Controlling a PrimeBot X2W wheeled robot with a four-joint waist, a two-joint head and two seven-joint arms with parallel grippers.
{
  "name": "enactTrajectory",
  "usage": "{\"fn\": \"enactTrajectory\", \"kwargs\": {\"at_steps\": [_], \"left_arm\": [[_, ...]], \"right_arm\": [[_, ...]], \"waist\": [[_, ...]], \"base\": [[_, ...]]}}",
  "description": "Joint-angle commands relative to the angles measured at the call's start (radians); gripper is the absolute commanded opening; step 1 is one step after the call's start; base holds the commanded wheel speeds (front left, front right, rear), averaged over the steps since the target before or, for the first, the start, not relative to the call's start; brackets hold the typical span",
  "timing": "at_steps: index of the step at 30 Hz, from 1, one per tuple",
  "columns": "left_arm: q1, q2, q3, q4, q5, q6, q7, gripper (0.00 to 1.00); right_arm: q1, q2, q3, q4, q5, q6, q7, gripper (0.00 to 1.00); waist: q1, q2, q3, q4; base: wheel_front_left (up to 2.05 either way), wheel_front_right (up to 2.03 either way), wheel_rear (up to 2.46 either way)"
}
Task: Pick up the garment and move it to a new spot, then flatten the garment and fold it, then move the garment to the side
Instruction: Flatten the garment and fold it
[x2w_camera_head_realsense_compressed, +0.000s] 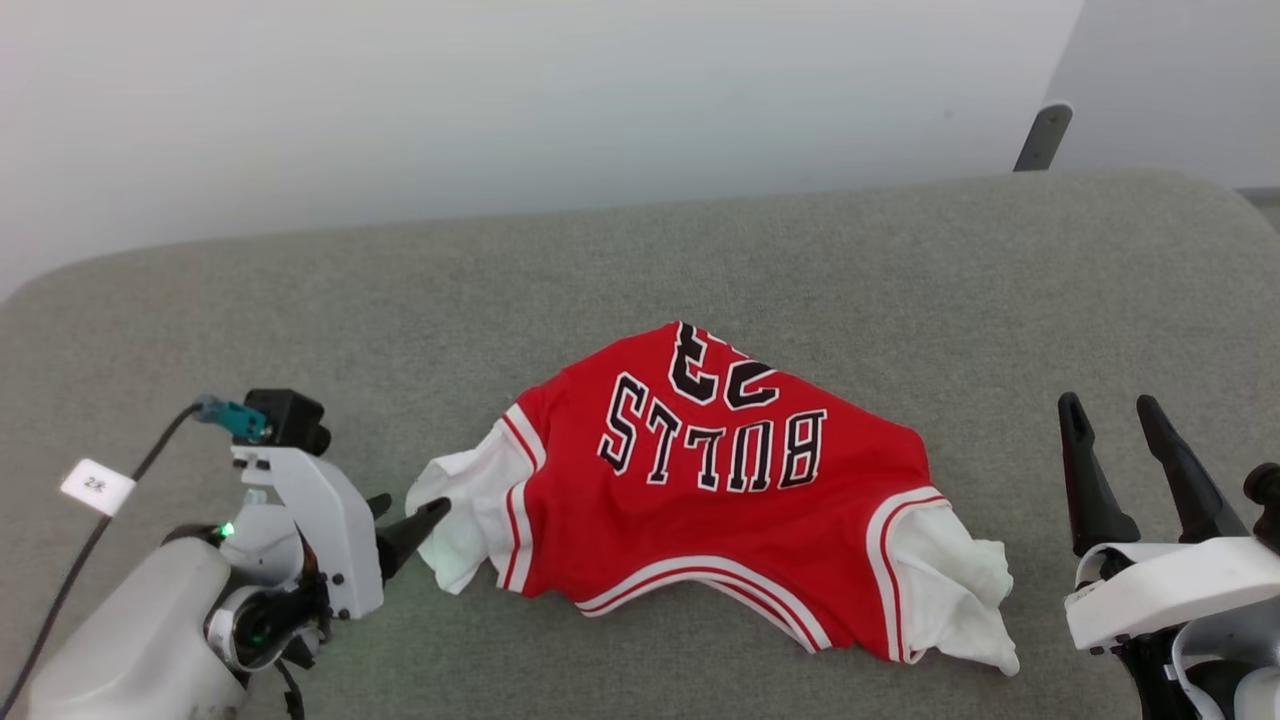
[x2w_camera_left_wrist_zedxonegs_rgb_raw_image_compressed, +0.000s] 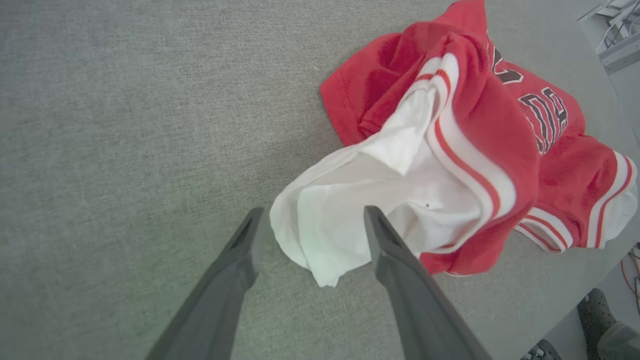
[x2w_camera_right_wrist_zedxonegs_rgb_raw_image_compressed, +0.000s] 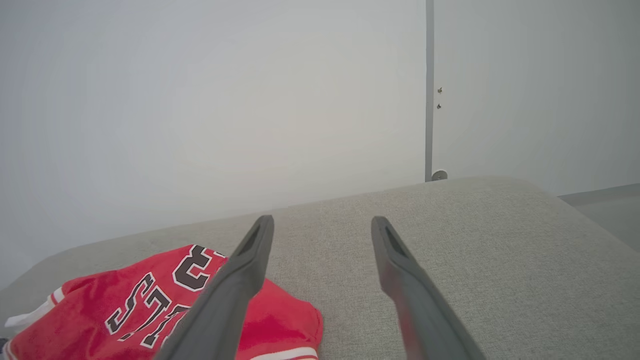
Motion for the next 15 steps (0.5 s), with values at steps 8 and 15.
{"fn": "enactTrajectory", "kwargs": {"at_steps": [8, 15], "left_arm": [[-0.054, -0.029, -0.043, 0.137, 0.040, -0.023, -0.093, 1.00], [-0.087, -0.051, -0.083, 0.197, 0.010, -0.024, -0.091, 0.00]], "right_arm": [[-0.028, -0.005, -0.004, -0.037, 0.005, -0.001, 0.017, 1.00], [-0.039, -0.006, -0.011, -0.053, 0.001, -0.001, 0.021, 1.00]], "waist": [[0.0000, -0.0001, 0.073, -0.029], [0.0000, -0.0001, 0.109, -0.032]], "base": [[0.00, 0.00, 0.00], [0.00, 0.00, 0.00]]}}
